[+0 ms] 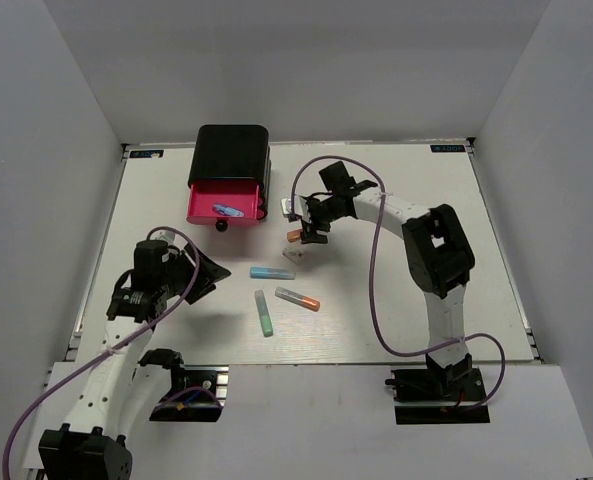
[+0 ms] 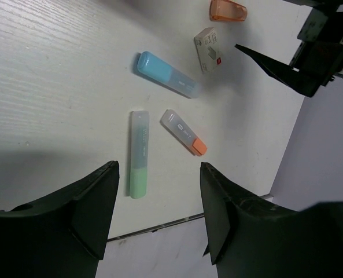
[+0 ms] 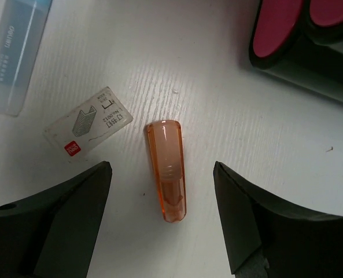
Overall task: Sort the stationery into containers
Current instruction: Pick up the stationery from the center of the board.
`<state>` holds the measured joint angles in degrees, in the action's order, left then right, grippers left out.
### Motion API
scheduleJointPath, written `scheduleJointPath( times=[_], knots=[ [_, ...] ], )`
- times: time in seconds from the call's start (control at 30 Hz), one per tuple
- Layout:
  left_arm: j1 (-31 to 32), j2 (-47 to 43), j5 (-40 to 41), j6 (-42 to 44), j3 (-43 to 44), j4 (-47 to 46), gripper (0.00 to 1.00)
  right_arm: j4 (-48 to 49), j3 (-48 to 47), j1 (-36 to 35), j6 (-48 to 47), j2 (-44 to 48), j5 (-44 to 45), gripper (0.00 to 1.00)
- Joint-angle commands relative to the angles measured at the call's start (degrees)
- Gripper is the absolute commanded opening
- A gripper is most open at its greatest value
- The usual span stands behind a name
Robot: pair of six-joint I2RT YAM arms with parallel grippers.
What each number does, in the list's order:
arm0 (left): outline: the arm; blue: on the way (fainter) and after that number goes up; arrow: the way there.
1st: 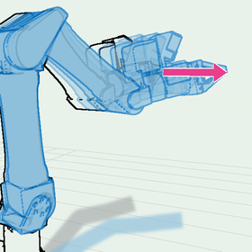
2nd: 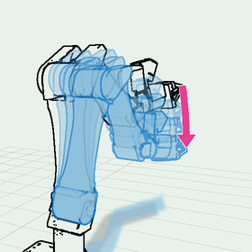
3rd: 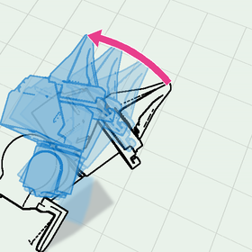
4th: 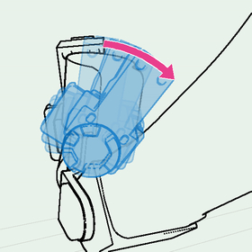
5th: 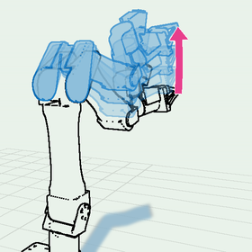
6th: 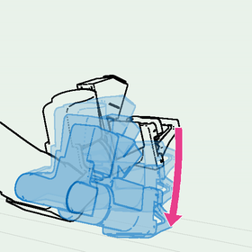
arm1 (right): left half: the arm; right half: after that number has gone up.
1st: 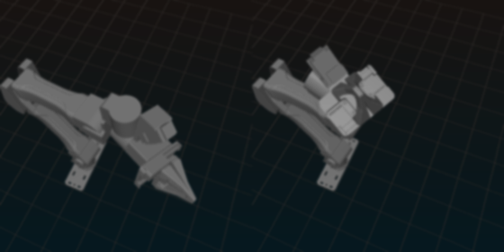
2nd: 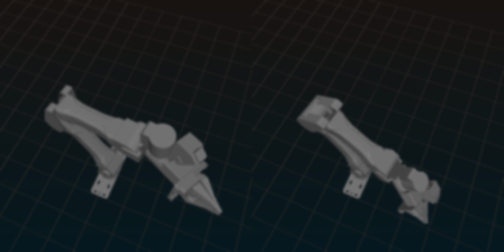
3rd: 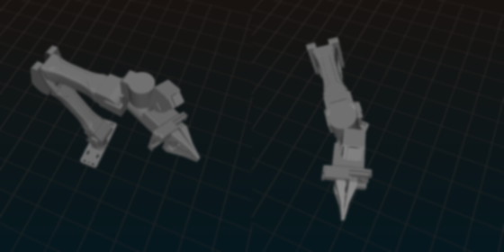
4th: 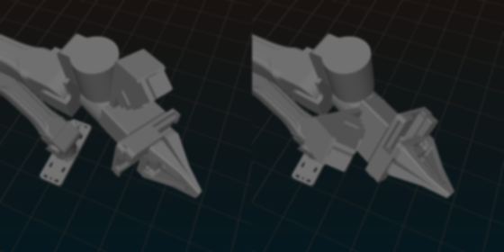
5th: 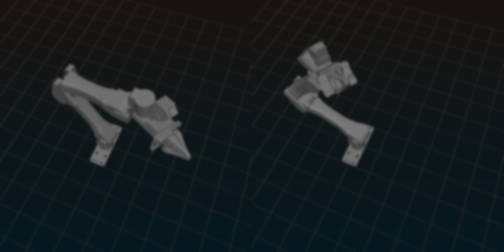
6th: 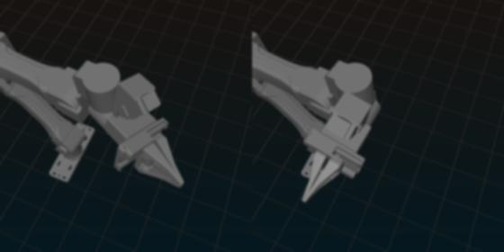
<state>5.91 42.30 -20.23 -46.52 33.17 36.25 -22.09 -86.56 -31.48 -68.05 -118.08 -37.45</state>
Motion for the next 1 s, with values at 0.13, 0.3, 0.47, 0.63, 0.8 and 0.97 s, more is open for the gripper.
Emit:
scheduleJointPath(
  times=[0.13, 0.3, 0.47, 0.63, 0.8, 0.97],
  knots=[
    [-0.02, -2.31, 1.42, -2.08, -0.99, 1.98, 0.68, -7.27, -6.77, 0.46, -5.95, -6.01, 0.36, 0.74],
    [-0.02, -0.91, 1.42, -2.61, -1.00, 0.76, 0.68, -6.65, -10.27, 0.55, -3.85, -8.92, 1.94, 0.72],
    [-0.02, 0.32, 1.42, -2.61, -0.47, 0.22, 0.68, -13.48, -15.03, 0.81, -6.82, -13.04, 3.08, 0.64],
    [-0.02, 0.32, 1.42, -2.61, -0.47, -0.39, 0.68, -27.70, -21.52, 0.99, -12.10, -17.53, 4.75, 0.47],
    [-0.02, 0.32, 0.90, -3.13, -0.47, -1.62, 0.68, -36.09, -22.51, 1.07, -19.66, -17.89, 7.13, 0.29],
    [-0.02, 0.85, 0.89, -3.14, -1.00, -3.46, 0.68, -35.06, -20.50, 1.69, -15.20, -15.08, 7.05, 0.11]
  ],
)
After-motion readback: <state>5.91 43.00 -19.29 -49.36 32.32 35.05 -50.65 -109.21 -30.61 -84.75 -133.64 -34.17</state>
